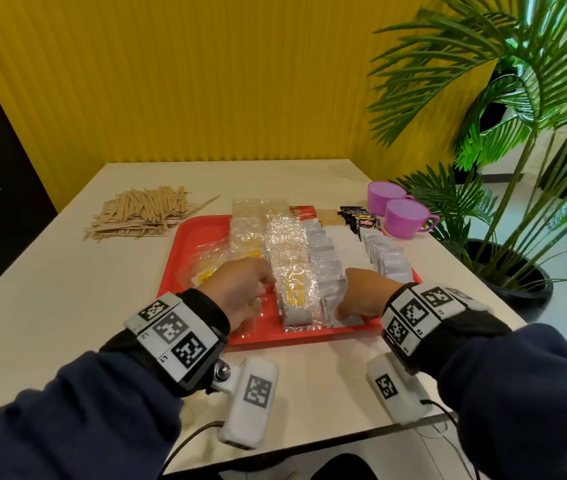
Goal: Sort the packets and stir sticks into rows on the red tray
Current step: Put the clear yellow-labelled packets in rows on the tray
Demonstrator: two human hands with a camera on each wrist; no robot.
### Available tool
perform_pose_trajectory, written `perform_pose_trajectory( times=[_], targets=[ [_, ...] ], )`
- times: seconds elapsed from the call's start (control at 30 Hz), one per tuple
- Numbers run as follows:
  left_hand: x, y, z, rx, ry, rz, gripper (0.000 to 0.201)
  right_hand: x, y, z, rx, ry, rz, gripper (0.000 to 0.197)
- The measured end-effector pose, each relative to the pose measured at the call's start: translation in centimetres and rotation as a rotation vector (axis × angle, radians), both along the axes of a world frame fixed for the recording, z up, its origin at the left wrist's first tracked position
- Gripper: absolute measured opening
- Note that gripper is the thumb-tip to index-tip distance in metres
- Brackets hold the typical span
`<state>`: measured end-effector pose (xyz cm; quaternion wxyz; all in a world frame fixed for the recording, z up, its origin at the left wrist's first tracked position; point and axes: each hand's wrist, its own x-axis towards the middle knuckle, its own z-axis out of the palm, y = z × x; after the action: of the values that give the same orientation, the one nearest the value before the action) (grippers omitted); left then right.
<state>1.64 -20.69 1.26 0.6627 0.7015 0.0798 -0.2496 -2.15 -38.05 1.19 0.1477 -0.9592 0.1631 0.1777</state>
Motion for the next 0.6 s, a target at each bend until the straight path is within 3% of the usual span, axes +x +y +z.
perform_pose_trajectory(
  times=[0.07, 0.17, 0.27, 0.3, 0.4, 0.5, 0.6],
  targets=[
    [0.4, 0.9, 0.6, 0.027, -0.044, 0.052, 0.031, 0.1, 0.0, 0.1, 0.004, -0.034, -0.02, 0.056],
    [1.6, 2.9, 1.8, 0.083, -0.11, 0.161, 0.019, 0.4, 0.8, 1.0, 0.09, -0.203, -0.056, 0.071],
    [3.2, 4.8, 1.5, 0.071, -0.099, 0.218, 0.037, 0.5, 3.3, 2.2, 0.238, -0.403, 0.001, 0.066],
    [3.4, 5.3, 1.3, 0.041, -0.072, 0.225, 0.031, 0.4, 4.5, 2.4, 0.314, -0.417, 0.024, 0.063],
    [3.7, 6.1, 0.7, -0.034, 0.011, 0.226, 0.006, 0.7, 7.8, 2.2, 0.505, -0.313, 0.042, 0.062],
    [3.5, 6.2, 0.0, -0.069, 0.052, 0.193, 0.009, 1.3, 10.3, 1.8, 0.582, -0.171, 0.001, 0.067],
    [3.3, 6.0, -0.3, -0.109, 0.079, 0.224, 0.007, 2.1, 11.6, 2.0, 0.607, -0.116, -0.069, 0.057]
  ],
)
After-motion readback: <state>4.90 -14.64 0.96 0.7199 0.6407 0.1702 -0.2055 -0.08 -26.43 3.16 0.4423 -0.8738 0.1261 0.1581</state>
